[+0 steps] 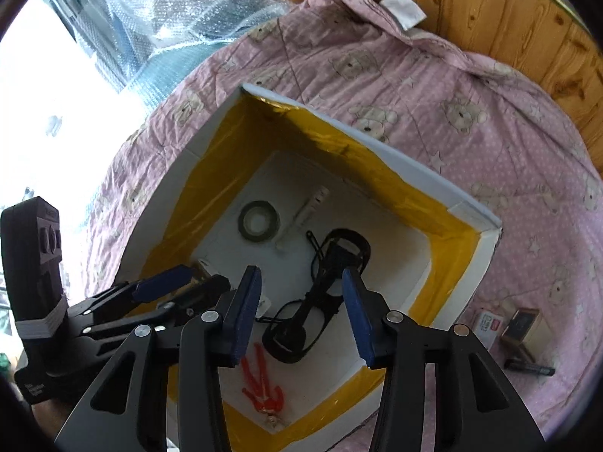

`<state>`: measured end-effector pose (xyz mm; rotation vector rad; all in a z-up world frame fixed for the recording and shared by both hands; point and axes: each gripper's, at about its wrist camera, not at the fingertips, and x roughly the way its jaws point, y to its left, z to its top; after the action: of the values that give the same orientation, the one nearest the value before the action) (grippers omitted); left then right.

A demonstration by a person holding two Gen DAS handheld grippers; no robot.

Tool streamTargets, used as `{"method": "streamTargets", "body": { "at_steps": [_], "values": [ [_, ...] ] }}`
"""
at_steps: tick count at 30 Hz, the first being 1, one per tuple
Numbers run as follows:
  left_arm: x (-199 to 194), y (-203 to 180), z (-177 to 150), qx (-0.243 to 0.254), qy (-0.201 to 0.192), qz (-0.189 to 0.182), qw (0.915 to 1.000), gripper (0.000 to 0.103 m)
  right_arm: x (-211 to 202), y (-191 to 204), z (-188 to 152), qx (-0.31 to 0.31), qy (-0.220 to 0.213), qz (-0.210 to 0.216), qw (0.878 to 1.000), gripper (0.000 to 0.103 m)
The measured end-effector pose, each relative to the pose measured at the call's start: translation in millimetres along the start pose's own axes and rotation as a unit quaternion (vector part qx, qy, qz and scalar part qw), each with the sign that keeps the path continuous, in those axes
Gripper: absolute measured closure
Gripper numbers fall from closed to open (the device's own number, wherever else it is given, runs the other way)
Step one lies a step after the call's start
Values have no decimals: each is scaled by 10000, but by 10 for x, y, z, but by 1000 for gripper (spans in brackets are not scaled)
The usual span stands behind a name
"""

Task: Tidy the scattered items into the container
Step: 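Open both grippers to drop the lighter and charger plug into the box, then withdraw both grippers from the box toward the pink stapler and black marker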

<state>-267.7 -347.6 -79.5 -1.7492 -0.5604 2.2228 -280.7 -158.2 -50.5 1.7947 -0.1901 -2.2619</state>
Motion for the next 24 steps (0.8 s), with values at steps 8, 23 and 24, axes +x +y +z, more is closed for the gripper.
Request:
{"method": "streamTargets", "body": {
  "at_steps": [8, 23, 24],
  "values": [
    [-1, 26, -118, -57, 182, -30, 9998, 44, -9, -140, -172, 319, 193, 199, 9991, 55],
    [-305, -252, -316, 278, 44, -261, 9993, 44, -329, -4, -470, 345, 36, 316, 9989, 55],
    [-338, -267, -347, 295, 20, -262, 9992, 44, -362, 5, -500, 334, 12, 320, 9989, 55]
  ]
}}
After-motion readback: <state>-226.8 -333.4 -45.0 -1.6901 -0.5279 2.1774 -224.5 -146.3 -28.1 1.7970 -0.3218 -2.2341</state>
